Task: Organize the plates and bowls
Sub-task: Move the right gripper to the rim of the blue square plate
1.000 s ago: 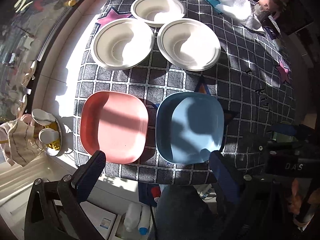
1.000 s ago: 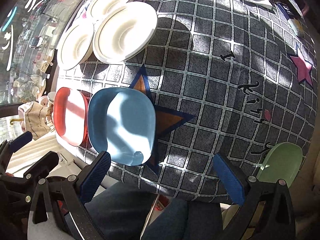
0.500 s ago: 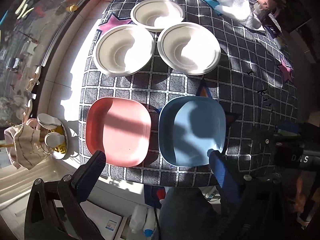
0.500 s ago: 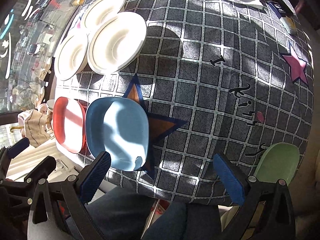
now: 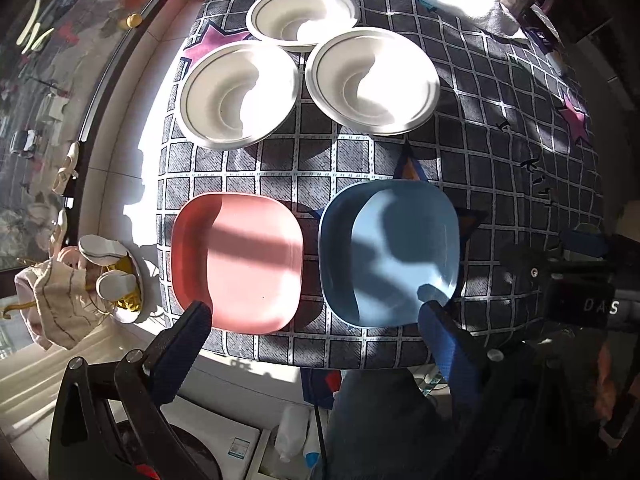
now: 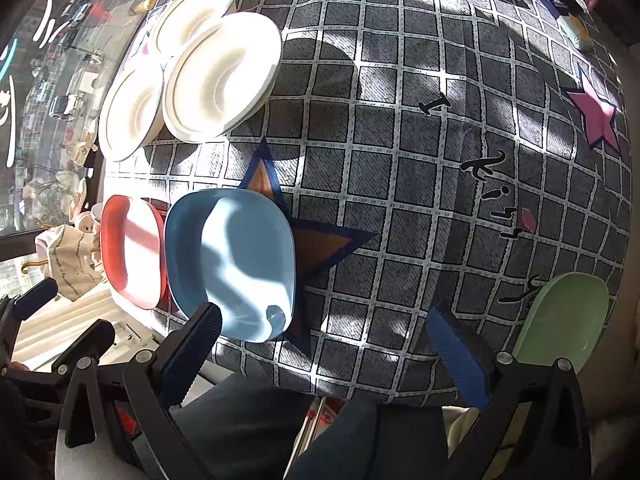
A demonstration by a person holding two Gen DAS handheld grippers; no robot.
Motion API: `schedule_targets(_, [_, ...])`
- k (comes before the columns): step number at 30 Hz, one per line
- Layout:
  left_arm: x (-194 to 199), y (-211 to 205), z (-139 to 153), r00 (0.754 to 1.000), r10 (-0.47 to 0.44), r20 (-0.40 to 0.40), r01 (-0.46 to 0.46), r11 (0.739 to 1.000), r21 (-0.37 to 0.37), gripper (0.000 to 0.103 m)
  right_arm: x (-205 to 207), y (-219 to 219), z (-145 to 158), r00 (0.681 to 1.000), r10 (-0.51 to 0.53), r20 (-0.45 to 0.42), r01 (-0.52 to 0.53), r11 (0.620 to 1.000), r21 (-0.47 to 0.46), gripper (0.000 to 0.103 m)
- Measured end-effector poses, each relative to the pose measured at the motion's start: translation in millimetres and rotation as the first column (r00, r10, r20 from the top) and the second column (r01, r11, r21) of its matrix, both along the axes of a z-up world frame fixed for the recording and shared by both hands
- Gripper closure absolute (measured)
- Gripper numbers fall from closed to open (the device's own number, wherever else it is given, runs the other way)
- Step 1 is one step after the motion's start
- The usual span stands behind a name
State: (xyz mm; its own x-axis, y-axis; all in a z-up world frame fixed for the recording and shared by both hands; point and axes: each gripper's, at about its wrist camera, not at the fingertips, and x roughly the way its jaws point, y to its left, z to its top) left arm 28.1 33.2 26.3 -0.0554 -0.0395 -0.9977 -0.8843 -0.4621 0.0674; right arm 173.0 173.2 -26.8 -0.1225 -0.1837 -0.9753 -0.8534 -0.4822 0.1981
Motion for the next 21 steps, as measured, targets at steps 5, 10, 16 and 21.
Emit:
schedule_targets(5, [-5.5,-0.6,-13.5,1.0,0.008,-0.001,-0.008,1.0,-0.019,0.0,-8.6,-7.5,-10.9,0.999,0.014,0.042,-0.014,1.0,0.019,0.0])
schedule_targets(10, [-14.7,-3.7,-33.8,0.998,0.049,0.048,-0.048,0.999,-0.022,0.0,-15.7,-18.4,-25.8,0.995,0.043,0.094,-0.048,0.998,0.047,0.0])
schedule_targets(16, [-25.1,-12.8,-60.6,0.994,0.088,0.063,-0.084,0.995,-0.056,0.0,-25.0,-25.0,-54.8,0.987,0.052,0.153,-0.058,0.998,0.032,0.0])
schedule_targets(21, [-29.3,-21.5,-81.3,0.994,0.092,0.051,-0.087,0.991,-0.103,0.0,-42.8,-29.0,-79.4,0.981,0.068,0.184,-0.074,0.997,0.021,0.0])
